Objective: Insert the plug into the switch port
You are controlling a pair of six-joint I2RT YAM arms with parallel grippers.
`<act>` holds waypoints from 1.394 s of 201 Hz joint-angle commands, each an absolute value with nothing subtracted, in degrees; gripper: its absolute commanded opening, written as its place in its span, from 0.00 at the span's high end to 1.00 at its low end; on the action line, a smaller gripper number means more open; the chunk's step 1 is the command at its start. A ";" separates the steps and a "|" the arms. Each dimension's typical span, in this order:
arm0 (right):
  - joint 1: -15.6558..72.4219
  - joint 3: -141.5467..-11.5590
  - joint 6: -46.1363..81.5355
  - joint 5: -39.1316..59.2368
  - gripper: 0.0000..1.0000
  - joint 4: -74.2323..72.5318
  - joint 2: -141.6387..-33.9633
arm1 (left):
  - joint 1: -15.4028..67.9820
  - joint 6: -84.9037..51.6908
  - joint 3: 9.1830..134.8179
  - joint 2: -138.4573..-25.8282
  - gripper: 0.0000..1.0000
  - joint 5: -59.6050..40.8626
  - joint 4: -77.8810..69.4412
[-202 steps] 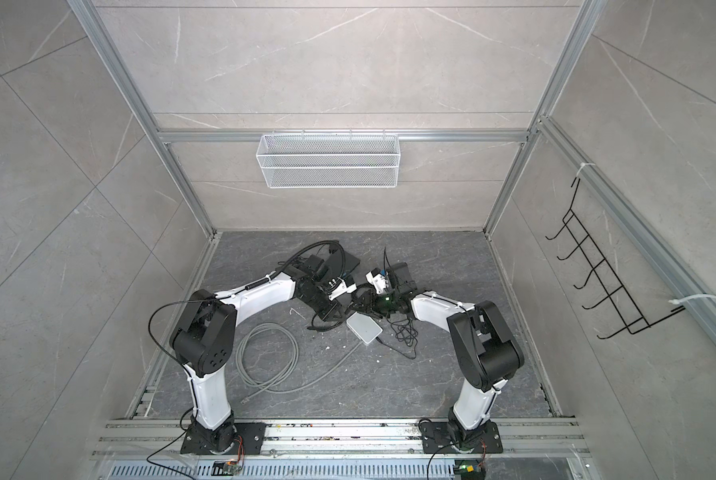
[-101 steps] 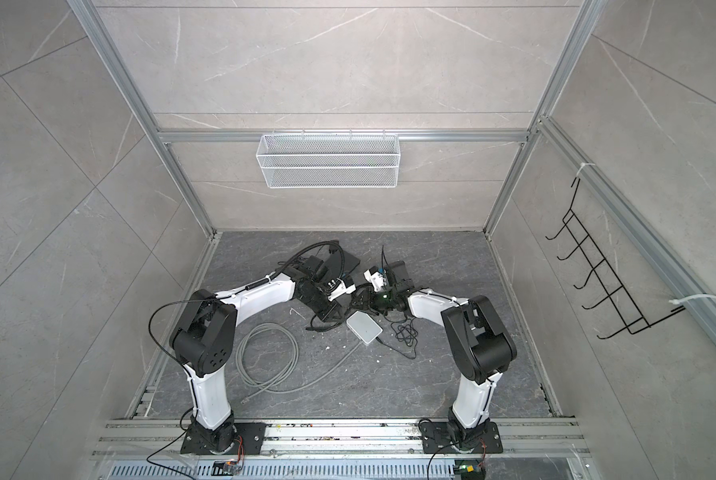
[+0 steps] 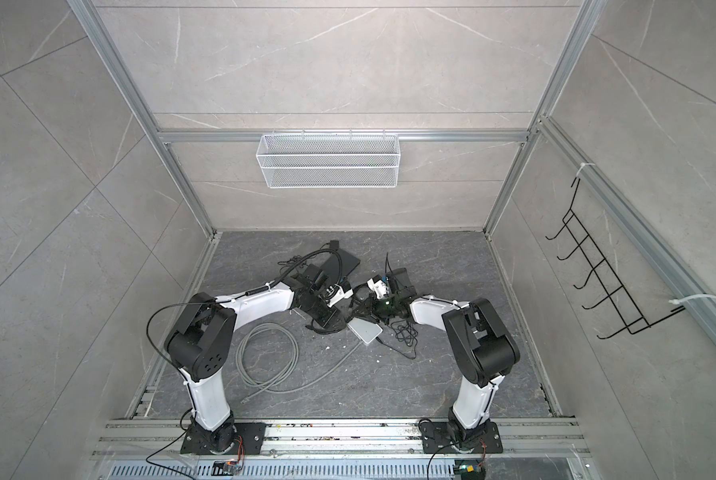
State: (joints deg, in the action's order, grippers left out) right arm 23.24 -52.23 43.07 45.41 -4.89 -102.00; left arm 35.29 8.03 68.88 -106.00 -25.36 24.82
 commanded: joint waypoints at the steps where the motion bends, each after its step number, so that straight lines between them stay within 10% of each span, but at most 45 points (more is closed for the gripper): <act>1: 23.58 -49.70 49.81 45.43 0.90 -7.89 -99.78 | 36.48 2.54 64.09 -99.55 0.54 -22.49 14.32; 152: 24.48 -48.02 55.73 43.97 0.91 -9.40 -99.56 | 39.68 -1.14 56.08 -100.38 0.51 -23.32 1.31; 226: 24.34 -48.36 55.11 46.17 0.82 -8.44 -99.04 | 39.64 1.32 54.92 -99.91 0.84 -22.82 1.73; 280: 21.14 -55.03 38.20 46.62 0.68 8.79 -95.65 | 39.24 6.88 57.07 -99.64 0.87 -30.83 7.66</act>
